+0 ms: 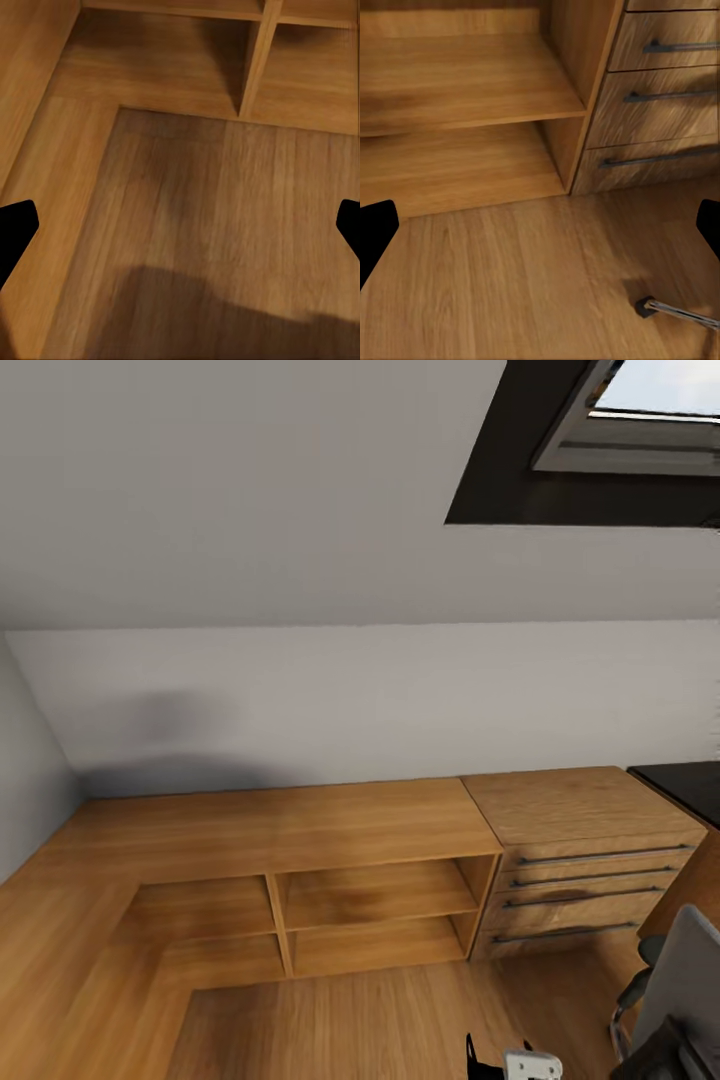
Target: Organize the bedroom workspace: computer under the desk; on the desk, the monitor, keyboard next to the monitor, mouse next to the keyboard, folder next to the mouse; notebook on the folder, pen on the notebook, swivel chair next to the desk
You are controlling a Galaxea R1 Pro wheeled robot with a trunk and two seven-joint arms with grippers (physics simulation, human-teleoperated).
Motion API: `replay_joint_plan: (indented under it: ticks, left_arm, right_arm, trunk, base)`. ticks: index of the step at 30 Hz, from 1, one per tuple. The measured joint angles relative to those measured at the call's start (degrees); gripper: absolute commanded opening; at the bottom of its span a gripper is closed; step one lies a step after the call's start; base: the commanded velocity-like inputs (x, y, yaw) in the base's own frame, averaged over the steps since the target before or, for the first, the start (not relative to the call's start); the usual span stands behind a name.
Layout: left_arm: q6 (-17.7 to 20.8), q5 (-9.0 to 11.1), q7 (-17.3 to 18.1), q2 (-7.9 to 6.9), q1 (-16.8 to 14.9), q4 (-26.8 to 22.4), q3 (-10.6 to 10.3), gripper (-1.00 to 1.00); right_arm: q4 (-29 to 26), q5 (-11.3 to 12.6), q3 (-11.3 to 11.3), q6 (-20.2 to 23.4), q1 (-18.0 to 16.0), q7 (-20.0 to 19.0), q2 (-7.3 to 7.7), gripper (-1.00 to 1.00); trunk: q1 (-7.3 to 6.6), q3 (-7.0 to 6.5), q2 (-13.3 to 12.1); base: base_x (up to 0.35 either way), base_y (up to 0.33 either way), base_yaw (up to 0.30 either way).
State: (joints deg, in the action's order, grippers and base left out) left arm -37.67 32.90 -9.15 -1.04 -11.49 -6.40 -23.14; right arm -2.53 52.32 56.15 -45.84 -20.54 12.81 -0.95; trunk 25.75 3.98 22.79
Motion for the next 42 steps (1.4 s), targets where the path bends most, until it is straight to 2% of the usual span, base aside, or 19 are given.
replay_joint_plan:
  ticks: [13,23,30,42]
  left_arm:
    - [-0.67,0.06,0.01,0.06,0.0,0.29,-0.01,1.0]
    - [-0.44,0.14,-0.07,0.03,-0.02,0.36,0.16,1.0]
    - [-0.32,0.14,-0.08,0.08,-0.01,0.39,0.17,1.0]
    - [-0.31,0.14,-0.08,0.1,-0.01,0.4,0.17,1.0]
  right_arm:
    - [0.07,-0.74,-0.1,-1.02,0.02,0.01,0.16,1.0]
    - [0.07,-0.75,-0.12,-0.8,0.02,-0.05,0.17,1.0]
    - [0.06,-0.74,-0.12,-0.78,0.02,-0.06,0.24,1.0]
    - [0.06,-0.74,-0.11,-0.71,0.03,-0.07,0.27,1.0]
  trunk:
    - [0.0,1.1,0.0]
    - [-0.03,1.98,0.01]
    - [-0.02,2.39,0.02]
    - [0.0,2.44,0.01]
  base:
    - [0.004,0.0,-0.094]
    - [0.247,0.0,-0.093]
    - [0.234,0.0,-0.222]
    - [0.018,0.0,-0.291]
